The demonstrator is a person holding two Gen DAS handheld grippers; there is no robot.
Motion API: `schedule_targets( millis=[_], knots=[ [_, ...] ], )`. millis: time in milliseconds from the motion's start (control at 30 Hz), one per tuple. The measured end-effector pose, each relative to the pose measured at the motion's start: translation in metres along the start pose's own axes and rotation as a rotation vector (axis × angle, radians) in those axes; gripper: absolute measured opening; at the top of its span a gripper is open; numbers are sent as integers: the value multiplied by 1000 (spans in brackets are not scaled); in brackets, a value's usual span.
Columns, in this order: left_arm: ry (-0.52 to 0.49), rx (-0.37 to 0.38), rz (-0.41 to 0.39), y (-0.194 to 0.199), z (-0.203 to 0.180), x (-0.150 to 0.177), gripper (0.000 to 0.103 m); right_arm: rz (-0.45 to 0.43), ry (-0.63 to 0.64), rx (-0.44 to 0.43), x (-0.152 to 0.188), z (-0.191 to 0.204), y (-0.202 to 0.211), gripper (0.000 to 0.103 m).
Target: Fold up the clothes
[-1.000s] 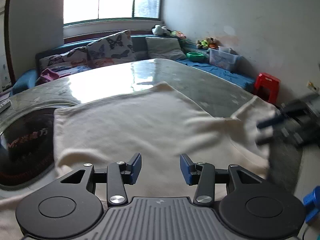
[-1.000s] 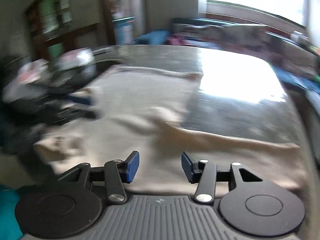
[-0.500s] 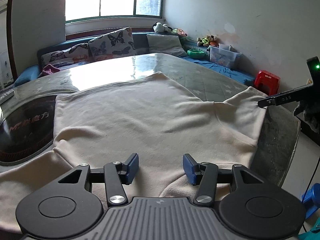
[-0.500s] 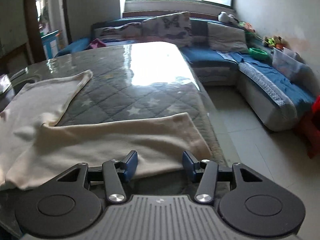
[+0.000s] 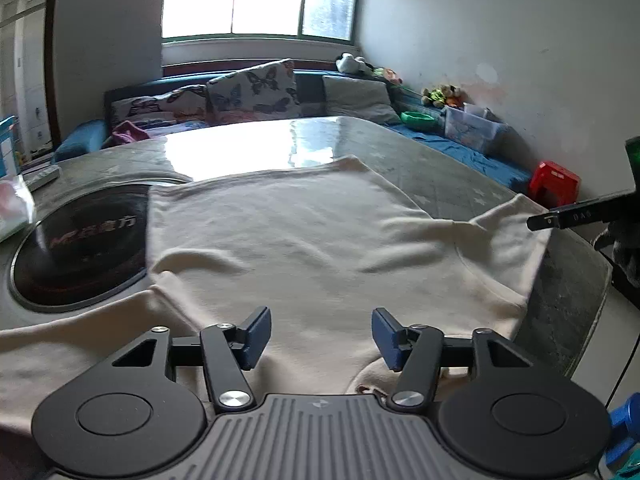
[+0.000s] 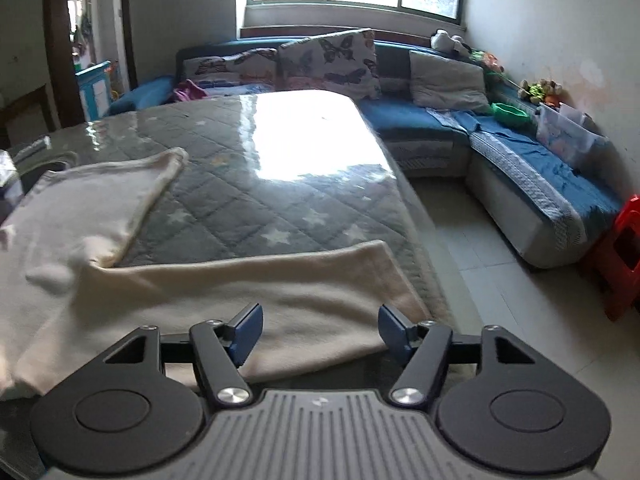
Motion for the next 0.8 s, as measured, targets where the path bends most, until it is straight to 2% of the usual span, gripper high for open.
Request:
schedule_targets(
  millis=[133, 233, 433, 633, 800],
  knots=[
    [34, -32, -10, 9, 12, 1, 64, -24, 33, -50, -9, 27, 4, 71],
    [61, -53, -14, 15, 22, 5, 64, -48, 66, -101, -15, 50, 8, 80],
    [116, -96, -22, 28, 42, 12, 64, -79, 145, -210, -28, 102, 15, 80],
    [187, -135, -22, 38, 68, 23, 64, -67, 211, -282, -28, 140, 11, 81],
    [225, -201, -39, 51, 98, 31, 64, -56, 266, -342, -28, 173, 8, 81]
  ],
)
Point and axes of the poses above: each gripper's, at about its wrist camera, not at the fingertips, and y roughly against the way its jaws point, z to its left, x to its underside, the point moved 8 cm from there along -y, roughly the way its jaws point, and after that the axes turned 7 degrees about y, right-handed, at the moved point
